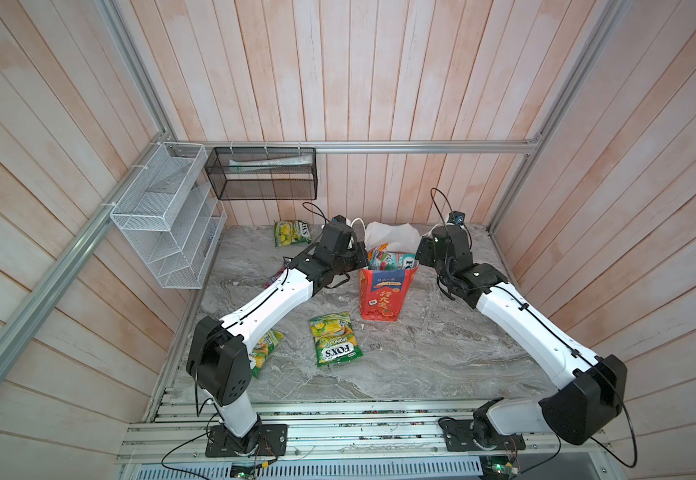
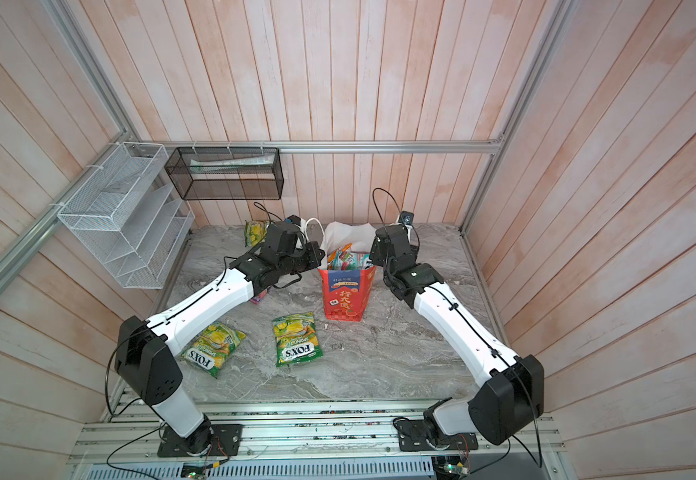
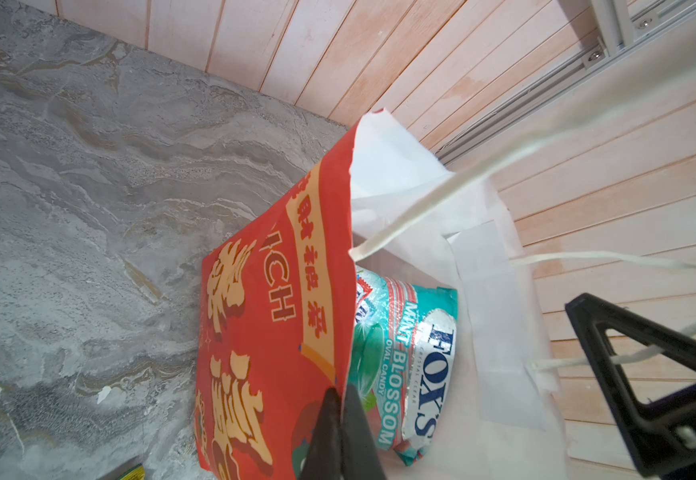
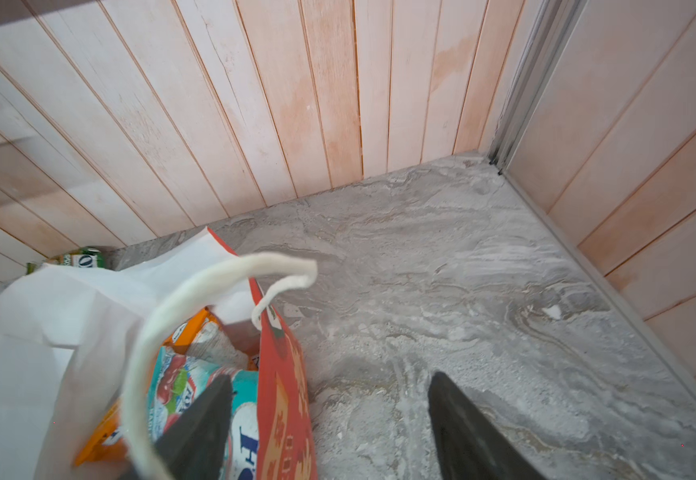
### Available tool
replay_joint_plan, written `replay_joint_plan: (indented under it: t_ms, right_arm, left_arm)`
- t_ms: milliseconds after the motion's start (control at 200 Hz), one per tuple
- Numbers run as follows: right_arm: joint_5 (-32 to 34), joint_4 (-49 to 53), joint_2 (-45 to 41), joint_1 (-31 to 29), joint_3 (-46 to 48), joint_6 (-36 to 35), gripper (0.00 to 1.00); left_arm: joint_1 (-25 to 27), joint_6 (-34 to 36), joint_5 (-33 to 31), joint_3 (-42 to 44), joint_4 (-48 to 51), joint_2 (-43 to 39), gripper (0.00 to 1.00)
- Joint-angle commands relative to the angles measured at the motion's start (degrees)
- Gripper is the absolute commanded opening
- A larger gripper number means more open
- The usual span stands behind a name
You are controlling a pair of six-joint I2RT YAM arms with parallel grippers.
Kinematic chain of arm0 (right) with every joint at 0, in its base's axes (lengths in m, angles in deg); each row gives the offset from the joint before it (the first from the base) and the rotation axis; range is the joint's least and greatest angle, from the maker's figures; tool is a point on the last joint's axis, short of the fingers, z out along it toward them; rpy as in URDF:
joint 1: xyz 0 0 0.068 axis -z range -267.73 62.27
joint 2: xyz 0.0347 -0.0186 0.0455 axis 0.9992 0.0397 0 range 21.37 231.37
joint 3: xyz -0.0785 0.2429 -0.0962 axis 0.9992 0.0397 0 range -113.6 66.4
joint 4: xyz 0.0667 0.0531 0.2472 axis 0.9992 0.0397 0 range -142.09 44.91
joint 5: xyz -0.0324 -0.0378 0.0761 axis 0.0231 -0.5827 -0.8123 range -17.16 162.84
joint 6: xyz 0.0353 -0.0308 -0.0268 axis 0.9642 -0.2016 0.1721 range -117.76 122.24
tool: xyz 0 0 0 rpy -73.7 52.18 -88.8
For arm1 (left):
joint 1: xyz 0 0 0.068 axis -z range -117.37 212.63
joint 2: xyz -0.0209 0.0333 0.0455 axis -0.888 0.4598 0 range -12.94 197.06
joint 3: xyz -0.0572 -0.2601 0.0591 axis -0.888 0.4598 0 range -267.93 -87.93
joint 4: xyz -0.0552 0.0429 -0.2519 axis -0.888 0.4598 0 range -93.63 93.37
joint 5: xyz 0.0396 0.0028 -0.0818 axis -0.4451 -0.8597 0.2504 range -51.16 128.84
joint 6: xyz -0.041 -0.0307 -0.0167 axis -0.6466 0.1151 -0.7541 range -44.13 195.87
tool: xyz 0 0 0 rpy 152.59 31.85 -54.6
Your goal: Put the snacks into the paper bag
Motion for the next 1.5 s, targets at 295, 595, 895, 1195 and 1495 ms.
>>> replay_joint_plan:
  t_ms: [295, 595, 895, 1195, 1495]
  right_arm:
    - [-11.3, 0.1, -0.5, 2.0, 3.4, 3.3, 0.62]
    - [-14.8, -0.8, 0.0, 3.6, 4.6, 3.8, 0.41]
    - [-19.2, -2.1, 0.5, 4.4, 4.9, 3.2, 0.14]
    - [-23.3, -5.2, 0.0, 4.8, 7.2, 2.3, 0.00]
    - [-22.8, -7.1, 0.7, 4.9, 8.4, 0.5, 0.00]
  left_arm:
    - [0.3, 1.0, 0.0, -1.5, -0.6, 0.6, 0.00]
    - [0.4, 1.0, -0.2, -1.3, -0.5, 0.5, 0.00]
    - [0.3, 1.2, -0.6, -1.2, -0.3, 0.0, 0.00]
    - [0.2, 1.9, 0.4, -1.3, -0.2, -0.7, 0.45]
    - [0.1, 3.6, 1.3, -0.3, 0.1, -4.8, 1.00]
